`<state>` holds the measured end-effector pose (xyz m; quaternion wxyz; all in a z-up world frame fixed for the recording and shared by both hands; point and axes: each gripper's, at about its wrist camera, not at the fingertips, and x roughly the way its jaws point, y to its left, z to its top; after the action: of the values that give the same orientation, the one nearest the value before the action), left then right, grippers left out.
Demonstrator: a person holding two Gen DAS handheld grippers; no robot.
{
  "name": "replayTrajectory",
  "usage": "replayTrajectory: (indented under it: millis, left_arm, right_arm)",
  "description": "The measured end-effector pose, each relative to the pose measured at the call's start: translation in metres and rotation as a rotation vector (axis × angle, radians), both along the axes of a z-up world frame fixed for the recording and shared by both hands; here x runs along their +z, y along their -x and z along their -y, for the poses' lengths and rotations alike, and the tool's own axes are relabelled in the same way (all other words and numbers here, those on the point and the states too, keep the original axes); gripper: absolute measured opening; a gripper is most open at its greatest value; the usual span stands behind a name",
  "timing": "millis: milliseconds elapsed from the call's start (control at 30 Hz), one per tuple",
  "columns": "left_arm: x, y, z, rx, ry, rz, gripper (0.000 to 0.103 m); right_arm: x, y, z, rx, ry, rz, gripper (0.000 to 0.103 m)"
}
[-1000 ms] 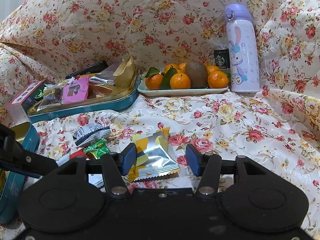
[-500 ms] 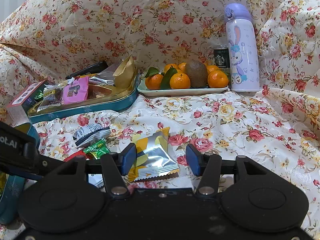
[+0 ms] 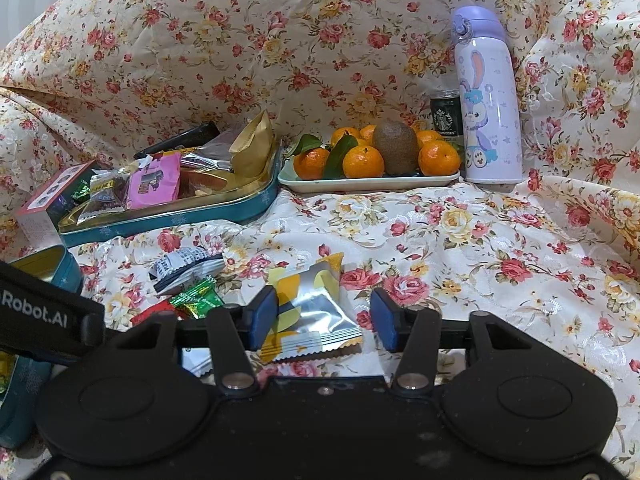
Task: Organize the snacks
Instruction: 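Grasp the green-white packet with the left tool, then grasp the silver-yellow packet with right tool while left tool holds green-white packet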
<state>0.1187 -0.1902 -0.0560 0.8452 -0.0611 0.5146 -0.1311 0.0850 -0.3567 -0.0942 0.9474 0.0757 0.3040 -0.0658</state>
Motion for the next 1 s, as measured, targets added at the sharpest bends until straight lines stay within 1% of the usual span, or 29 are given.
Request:
replayTrajectory:
  millis: [200, 367, 433, 633, 867, 1000]
  left_arm:
    - [0.008, 0.006, -0.004, -0.008, -0.001, 0.027, 0.048]
    - [0.015, 0.013, -0.011, -0.008, 0.011, 0.034, 0.046]
    - [0.017, 0.017, -0.014, -0.009, 0.008, 0.036, 0.042]
    - [0.025, 0.028, -0.023, -0.011, 0.021, 0.032, 0.042]
    - [0.029, 0.052, -0.027, -0.048, -0.010, 0.064, 0.042]
    - [0.025, 0.064, -0.031, -0.066, -0.020, 0.047, 0.042]
  right_arm:
    - [0.000, 0.003, 0.002, -0.009, -0.033, 0.016, 0.037]
    - [0.000, 0.004, 0.003, -0.018, -0.048, 0.021, 0.036]
    - [0.000, 0.004, 0.002, -0.019, -0.049, 0.021, 0.037]
    - [0.000, 0.004, 0.003, -0.020, -0.049, 0.021, 0.037]
    - [0.000, 0.004, 0.003, -0.018, -0.049, 0.020, 0.037]
    - [0.000, 0.004, 0.003, -0.017, -0.050, 0.020, 0.037]
